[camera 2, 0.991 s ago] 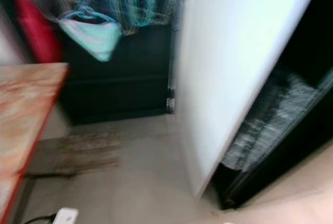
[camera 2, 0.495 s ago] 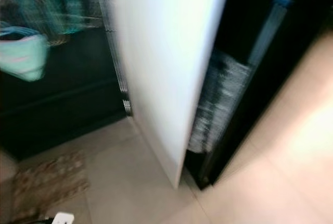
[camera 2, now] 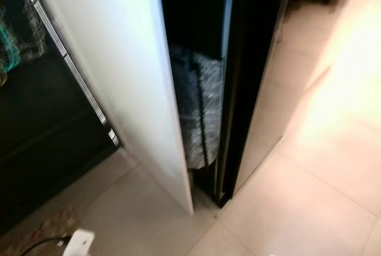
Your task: Restocking fridge
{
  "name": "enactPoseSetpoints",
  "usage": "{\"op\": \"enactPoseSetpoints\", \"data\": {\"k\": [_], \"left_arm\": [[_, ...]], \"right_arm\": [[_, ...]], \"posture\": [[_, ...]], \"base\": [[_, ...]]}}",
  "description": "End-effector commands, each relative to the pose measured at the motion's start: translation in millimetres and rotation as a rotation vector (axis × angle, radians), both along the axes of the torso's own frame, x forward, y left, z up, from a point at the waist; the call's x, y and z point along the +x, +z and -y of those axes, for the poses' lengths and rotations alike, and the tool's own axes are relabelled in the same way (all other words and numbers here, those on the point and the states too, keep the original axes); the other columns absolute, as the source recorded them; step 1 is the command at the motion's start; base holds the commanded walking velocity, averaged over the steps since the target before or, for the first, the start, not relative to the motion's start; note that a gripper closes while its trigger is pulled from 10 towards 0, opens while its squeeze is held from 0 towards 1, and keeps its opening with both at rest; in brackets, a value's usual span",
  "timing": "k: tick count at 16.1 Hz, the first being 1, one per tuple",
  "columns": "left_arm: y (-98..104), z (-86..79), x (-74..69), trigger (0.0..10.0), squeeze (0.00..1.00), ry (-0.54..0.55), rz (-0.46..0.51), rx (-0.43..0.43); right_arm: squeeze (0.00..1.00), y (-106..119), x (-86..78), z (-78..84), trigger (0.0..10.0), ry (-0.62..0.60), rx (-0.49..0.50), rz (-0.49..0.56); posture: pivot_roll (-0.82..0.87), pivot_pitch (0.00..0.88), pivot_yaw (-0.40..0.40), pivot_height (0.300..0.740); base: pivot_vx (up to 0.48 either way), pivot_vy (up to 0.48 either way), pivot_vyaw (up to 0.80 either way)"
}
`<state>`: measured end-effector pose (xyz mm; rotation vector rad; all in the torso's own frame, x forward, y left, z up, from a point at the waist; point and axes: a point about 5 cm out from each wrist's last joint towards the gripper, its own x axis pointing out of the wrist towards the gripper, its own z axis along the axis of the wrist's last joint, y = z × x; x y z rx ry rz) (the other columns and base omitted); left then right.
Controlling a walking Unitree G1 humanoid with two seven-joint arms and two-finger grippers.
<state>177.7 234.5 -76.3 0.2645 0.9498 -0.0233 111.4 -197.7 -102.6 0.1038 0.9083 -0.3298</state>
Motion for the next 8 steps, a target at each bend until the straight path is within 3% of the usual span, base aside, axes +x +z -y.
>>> {"op": "enactPoseSetpoints", "data": {"k": [1,4,6,7,8], "left_arm": [[-4.1,-4.0,-10.2,10.0,0.0,-0.006,-0.044,0.015],[-5.0,-0.8,-10.4,10.0,0.0,0.006,-0.041,0.008],[-5.6,-1.0,-11.6,10.0,0.0,0.02,-0.043,0.004],[-5.8,-0.6,-11.8,10.0,0.0,0.022,-0.043,0.004],[-6.1,0.6,-11.8,10.0,0.0,0.022,-0.042,0.001]], "right_arm": [[0.0,-4.0,-8.7,-10.1,10.0,0.035,0.021,-0.032],[0.0,-0.3,-6.2,-4.8,10.0,0.078,-0.03,0.016],[0.0,2.5,-7.4,-0.6,10.0,0.001,-0.061,0.06],[0.0,8.2,4.2,10.2,10.0,-0.035,-0.083,0.107],[0.0,38.4,54.5,57.2,10.0,-0.061,-0.168,0.249]], "posture": [[0.03,0.066,0.076,0.74],[0.03,0.057,0.069,0.74],[0.02,0.053,0.064,0.74],[0.02,0.051,0.059,0.74],[0.02,0.045,0.049,0.74]], "base": [[0.0,0.0,-0.79],[0.0,0.0,0.0],[0.0,0.0,0.0],[0.0,0.0,0.0],[0.0,0.0,0.0]]}}
